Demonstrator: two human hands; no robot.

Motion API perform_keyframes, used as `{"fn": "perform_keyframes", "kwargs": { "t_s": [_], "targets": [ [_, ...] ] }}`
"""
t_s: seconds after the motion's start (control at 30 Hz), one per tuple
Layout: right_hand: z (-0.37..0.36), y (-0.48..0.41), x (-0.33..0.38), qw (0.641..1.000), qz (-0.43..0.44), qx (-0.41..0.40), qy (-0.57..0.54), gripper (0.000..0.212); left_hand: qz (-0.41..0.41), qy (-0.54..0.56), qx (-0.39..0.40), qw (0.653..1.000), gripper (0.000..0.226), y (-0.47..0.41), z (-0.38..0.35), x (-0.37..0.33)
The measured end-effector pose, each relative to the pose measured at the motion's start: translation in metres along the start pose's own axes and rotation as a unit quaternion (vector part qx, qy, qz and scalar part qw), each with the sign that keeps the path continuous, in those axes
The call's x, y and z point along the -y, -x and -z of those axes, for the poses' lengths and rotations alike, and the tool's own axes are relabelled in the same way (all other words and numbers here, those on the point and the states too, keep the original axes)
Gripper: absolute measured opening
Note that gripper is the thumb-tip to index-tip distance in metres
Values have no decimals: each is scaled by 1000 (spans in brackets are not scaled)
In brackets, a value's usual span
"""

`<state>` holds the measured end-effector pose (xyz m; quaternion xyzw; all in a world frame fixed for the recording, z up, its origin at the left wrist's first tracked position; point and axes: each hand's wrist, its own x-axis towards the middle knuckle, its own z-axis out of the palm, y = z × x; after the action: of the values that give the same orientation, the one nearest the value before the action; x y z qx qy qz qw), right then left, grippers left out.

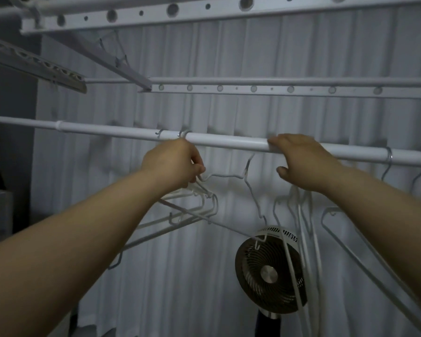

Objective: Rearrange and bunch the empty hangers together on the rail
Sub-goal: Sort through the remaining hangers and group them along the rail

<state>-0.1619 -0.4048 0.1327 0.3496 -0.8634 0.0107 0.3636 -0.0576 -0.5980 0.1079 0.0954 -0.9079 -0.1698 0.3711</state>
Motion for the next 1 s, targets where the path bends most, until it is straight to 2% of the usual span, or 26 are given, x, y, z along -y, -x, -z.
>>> {"fn": "perform_keyframes", "kwargs": {
  "t_s": [0.13,0.2,0.4,0.47,0.53,0.63,0.67,0.8,0.9,0.93,1.0],
  "targets": [
    [1,15,2,991,78,-70,-79,49,26,5,17,1000,27,22,1,9],
    [1,22,6,984,102,-74,-128,45,37,27,28,999,24,43,9,15],
    [-7,21,23,979,88,64,-173,64,66,104,-22,992,26,113,32,32],
    [-6,22,35,967,80,96,-222,60,67,116,-42,990,29,134,43,37],
    [-1,26,46,943,69,120,-303,46,61,120,-49,990,32,152,56,42],
    [12,35,58,913,64,149,-375,14,60,159,-25,985,14,174,73,48],
    [17,39,61,906,66,155,-390,11,63,169,-18,983,12,181,78,51],
    [34,58,84,829,67,217,-511,22,84,162,-42,982,23,205,98,66],
    [44,70,113,799,77,262,-536,24,121,74,-43,989,38,227,112,92],
    [46,73,123,793,75,267,-542,24,132,42,-41,990,38,234,115,98],
    [51,80,144,784,66,263,-558,22,150,19,-49,987,21,246,119,107]
  ]
}}
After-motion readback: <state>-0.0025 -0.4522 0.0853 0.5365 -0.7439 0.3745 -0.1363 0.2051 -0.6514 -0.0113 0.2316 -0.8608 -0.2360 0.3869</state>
